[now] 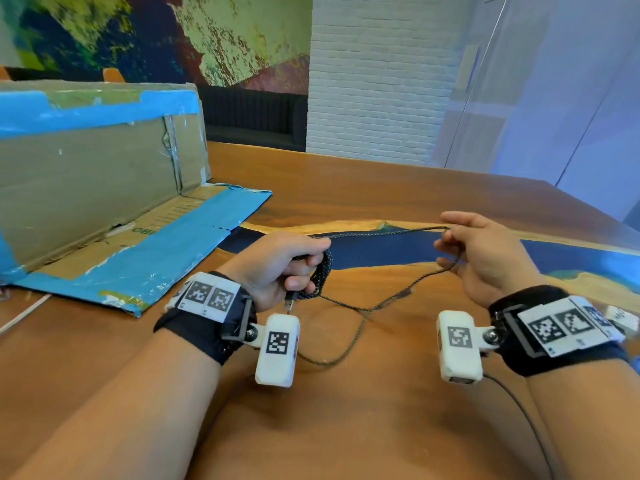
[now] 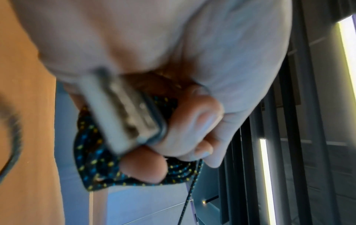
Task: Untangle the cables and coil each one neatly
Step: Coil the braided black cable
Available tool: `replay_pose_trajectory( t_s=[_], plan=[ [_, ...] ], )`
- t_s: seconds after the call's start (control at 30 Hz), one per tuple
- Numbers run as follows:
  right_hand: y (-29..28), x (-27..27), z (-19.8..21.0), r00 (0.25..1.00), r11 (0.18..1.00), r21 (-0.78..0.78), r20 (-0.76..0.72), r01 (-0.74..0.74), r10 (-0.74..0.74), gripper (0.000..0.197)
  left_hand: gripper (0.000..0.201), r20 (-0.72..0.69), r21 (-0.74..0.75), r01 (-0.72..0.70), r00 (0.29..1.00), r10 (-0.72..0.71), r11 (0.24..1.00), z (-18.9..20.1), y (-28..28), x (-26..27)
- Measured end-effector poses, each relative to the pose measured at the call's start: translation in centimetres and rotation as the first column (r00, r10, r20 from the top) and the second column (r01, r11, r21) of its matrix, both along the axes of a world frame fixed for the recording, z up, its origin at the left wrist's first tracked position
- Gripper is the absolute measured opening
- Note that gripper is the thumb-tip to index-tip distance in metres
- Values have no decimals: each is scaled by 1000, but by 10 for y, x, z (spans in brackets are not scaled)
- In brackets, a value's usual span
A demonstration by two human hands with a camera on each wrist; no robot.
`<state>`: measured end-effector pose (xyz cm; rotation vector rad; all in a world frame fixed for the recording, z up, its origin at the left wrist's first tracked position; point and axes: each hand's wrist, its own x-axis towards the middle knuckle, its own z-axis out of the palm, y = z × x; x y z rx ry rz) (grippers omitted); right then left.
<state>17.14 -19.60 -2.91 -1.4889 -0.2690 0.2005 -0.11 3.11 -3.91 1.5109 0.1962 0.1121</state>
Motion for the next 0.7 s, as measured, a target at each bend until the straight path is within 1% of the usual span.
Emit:
replay_pose_trajectory(
  t_s=[0.07, 0.1, 0.13, 0.17, 0.23, 0.27, 0.33, 0.37, 0.4, 0.43, 0.47, 0.5, 0.53, 0.57, 0.6, 0.63, 0.67, 0.7],
  plan=[
    [0, 2, 7, 1000, 997, 80, -21, -15, 17, 30, 38, 32, -35, 35, 999, -34, 999, 2, -2, -3],
    [1, 4, 9, 1000, 997, 73, -2, -15, 16, 28, 38, 57, -74, 56, 997, -52, 996, 3, -4, -4],
    [2, 4, 11, 999, 1000, 15, 52, -4, 4, 26, 39, 86, -124, 69, 995, -59, 990, 4, -6, -5],
    [4, 4, 12, 990, 996, -90, 139, 23, -10, 25, 41, 112, -178, 70, 992, -50, 982, 5, -8, -5],
    [9, 2, 10, 944, 946, -310, 330, 94, 15, 27, 42, 156, -288, 60, 988, -15, 956, 8, -10, -5],
    [11, 1, 8, 923, 912, -395, 380, 111, 52, 29, 42, 169, -345, 57, 986, 3, 937, 9, -10, -4],
    [17, -3, 3, 905, 835, -542, 395, 91, 158, 26, 44, 168, -416, 38, 985, 35, 909, 10, -11, -2],
    [20, -7, 1, 889, 782, -618, 400, 80, 226, 23, 46, 151, -419, 20, 987, 47, 908, 9, -12, -1],
    [22, -13, 1, 862, 725, -684, 412, 79, 295, 27, 48, 125, -403, 0, 991, 56, 915, 7, -13, 1],
    [25, -20, 1, 829, 682, -726, 430, 83, 357, 37, 49, 98, -371, -19, 993, 60, 929, 6, -16, 2],
    [28, -28, 3, 791, 675, -734, 455, 73, 409, 50, 48, 72, -333, -31, 996, 58, 942, 4, -19, 3],
    [32, -38, 5, 747, 692, -721, 480, 37, 460, 60, 45, 49, -305, -35, 997, 52, 952, 3, -22, 3],
    [37, -49, 5, 707, 721, -692, 491, -39, 509, 67, 40, 31, -291, -36, 998, 47, 956, 2, -25, 3],
    [42, -58, 4, 691, 755, -637, 477, -155, 543, 71, 33, 22, -293, -39, 999, 47, 955, 2, -26, 4],
    [46, -65, 3, 708, 792, -537, 436, -290, 555, 70, 28, 18, -303, -40, 999, 48, 952, 1, -26, 4],
    [50, -71, 2, 752, 829, -387, 376, -404, 541, 65, 28, 19, -307, -42, 999, 51, 951, 1, -26, 5],
    [53, -75, 1, 809, 861, -211, 297, -462, 507, 56, 31, 20, -301, -51, 998, 60, 952, 0, -24, 6],
    [54, -79, 2, 859, 883, -59, 212, -466, 467, 46, 32, 19, -285, -67, 997, 75, 956, -1, -23, 7]
  ],
)
